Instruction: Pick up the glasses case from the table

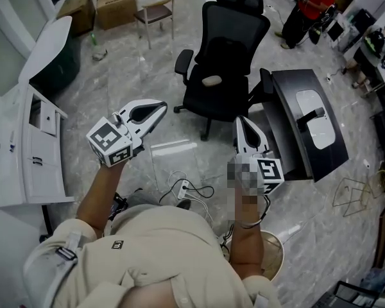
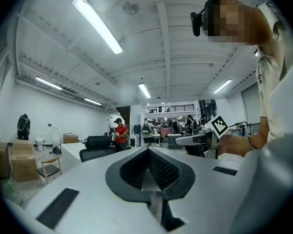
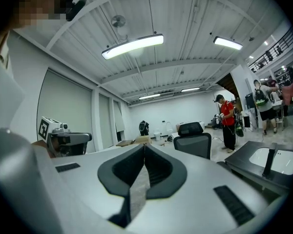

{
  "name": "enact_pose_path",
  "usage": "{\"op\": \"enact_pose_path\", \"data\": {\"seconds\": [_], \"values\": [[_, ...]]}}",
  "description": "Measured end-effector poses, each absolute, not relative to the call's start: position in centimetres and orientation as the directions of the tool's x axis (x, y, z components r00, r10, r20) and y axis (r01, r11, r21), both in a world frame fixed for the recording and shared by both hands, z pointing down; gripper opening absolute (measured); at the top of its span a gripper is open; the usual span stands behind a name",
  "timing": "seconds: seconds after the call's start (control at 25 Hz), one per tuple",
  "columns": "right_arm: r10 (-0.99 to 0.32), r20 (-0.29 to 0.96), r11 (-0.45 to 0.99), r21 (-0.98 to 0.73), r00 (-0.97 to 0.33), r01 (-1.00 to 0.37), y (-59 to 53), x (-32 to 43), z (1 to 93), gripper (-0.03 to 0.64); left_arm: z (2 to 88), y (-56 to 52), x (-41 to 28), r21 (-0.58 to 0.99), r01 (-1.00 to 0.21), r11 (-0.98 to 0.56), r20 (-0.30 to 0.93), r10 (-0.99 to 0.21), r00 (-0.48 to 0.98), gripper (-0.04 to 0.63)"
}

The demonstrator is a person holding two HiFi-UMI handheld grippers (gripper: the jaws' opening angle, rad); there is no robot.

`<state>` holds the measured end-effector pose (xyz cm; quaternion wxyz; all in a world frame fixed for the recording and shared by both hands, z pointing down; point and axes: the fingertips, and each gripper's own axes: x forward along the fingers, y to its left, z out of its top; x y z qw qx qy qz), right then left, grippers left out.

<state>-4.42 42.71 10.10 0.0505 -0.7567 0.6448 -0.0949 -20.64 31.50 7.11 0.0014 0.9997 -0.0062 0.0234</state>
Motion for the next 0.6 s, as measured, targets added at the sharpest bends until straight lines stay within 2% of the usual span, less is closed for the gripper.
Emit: {"op": "enact_pose_path", "data": {"seconds": [0.32,0.6], "values": [[-0.975,0.1,-0.214,-0.22,0.196,-0.952,42.3,-1.8,11.8,0.025,7.7,30.0,-18.0,0.018,0.016,-1.0,0.056,0.017,0.998,0.014],[-0.951,0.132,-0.301,-0.206,0.279,-0.931,38.9,-0.3,12.7,0.025,8.9,25.0,-14.8,0.055,0.103,-0.993,0.045,0.105,0.993,0.014]]}}
